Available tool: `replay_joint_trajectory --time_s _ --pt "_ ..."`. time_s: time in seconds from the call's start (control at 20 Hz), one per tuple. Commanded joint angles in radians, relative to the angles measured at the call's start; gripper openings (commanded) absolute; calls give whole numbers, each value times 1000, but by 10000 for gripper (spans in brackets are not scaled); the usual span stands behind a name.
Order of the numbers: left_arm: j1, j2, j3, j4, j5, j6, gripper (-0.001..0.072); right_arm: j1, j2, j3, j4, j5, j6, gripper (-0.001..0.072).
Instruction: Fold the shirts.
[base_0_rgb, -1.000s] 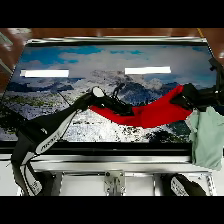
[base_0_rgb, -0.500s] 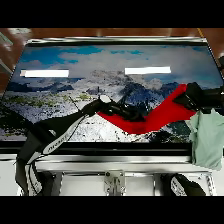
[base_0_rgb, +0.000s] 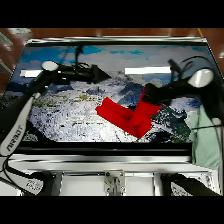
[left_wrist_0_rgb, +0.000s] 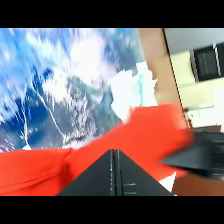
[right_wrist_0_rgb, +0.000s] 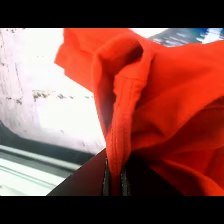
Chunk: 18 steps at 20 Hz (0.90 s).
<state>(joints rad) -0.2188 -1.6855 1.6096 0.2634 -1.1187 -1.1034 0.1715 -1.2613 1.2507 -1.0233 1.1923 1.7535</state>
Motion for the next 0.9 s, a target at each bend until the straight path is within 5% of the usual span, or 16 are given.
replay_joint_trajectory --time_s 0.0,0.1,0.15,0.2,0.25,0.45,0.75,0.85 --pt "115 128 1 14 -143 21 34 160 -192 0 119 -277 22 61" --pt "141 182 1 14 -248 25 35 224 -301 0 214 -376 22 64" --pt "147 207 1 14 -291 35 35 250 -348 0 256 -412 21 158" --pt "150 227 1 14 -323 35 35 274 -393 0 312 -456 11 458" --pt "150 246 1 14 -348 35 35 290 -423 0 375 -484 -20 645" --pt "149 280 0 14 -360 37 35 224 -399 0 385 -365 -141 657" --pt "148 277 -19 14 -360 36 35 -132 -199 -2 -185 197 -96 656" --pt "148 277 -19 14 -360 33 35 -235 -164 -65 -255 300 -97 656"
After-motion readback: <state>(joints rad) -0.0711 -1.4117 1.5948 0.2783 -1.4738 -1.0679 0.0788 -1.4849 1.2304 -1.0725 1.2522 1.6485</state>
